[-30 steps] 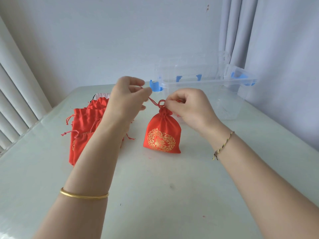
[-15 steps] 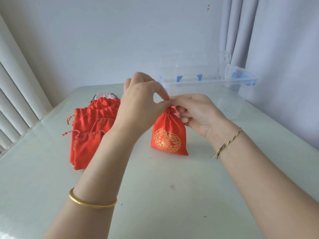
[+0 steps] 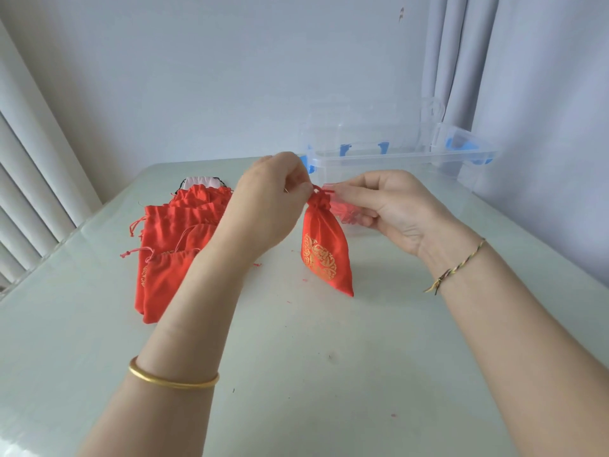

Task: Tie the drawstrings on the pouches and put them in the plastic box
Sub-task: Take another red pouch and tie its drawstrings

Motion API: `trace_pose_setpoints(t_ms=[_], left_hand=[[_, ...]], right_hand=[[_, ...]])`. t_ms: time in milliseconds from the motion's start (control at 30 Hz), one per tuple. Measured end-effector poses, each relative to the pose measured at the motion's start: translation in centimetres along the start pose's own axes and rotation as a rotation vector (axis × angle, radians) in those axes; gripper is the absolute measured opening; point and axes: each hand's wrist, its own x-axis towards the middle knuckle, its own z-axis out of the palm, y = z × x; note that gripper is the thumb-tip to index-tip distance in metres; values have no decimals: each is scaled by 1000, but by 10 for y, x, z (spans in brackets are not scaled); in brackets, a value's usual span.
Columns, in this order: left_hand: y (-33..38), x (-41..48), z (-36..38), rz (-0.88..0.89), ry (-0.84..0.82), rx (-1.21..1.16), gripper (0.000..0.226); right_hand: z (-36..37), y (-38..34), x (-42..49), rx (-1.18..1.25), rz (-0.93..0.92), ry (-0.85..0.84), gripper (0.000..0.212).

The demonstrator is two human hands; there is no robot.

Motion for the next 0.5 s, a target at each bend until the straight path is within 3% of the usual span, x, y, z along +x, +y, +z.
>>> trace_pose_setpoints(t_ms=[200, 333, 500], left_hand=[[-1, 0, 3, -64, -95, -102, 9], [-7, 0, 4, -161, -152, -85, 9], [-5, 1, 3, -171, -169, -158, 13]], right_hand=[[-6, 3, -2, -39, -56, 78, 18], [-3, 3, -4, -219, -84, 67, 8], [9, -11, -10, -396, -142, -80, 25]])
